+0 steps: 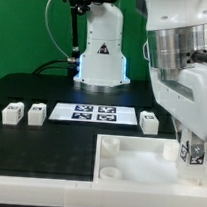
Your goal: Assemble one leg
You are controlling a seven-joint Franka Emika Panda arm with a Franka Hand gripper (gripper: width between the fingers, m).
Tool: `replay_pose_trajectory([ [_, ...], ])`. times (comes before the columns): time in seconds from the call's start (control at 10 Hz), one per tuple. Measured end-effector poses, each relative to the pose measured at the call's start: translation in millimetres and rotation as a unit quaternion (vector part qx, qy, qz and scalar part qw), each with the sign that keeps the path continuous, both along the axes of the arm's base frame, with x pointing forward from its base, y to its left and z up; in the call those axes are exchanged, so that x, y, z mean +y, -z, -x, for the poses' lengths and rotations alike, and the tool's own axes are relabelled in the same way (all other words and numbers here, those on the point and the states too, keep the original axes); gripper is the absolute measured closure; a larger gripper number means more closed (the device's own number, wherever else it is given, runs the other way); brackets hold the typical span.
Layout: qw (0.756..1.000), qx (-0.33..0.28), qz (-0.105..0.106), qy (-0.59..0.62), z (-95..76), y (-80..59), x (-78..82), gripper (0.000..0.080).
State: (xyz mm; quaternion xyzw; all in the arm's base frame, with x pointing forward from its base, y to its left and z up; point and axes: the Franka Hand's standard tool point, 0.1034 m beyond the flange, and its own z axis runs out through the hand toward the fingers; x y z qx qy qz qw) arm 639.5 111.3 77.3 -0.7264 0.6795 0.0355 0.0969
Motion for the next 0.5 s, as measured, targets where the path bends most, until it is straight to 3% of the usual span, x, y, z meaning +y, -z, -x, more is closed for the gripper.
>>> replay_pose_trajectory([
  [0.1,0.999,0.005,-0.007,0.040,0.0,0.2,0.5,0.0499],
  [0.3,1.000,-0.001,-0.004,0.001,0.4,0.5,1.2,0.0499],
  [0.5,1.000,-0.003,-0.004,-0.010,0.6,0.6,3.5,0.0252],
])
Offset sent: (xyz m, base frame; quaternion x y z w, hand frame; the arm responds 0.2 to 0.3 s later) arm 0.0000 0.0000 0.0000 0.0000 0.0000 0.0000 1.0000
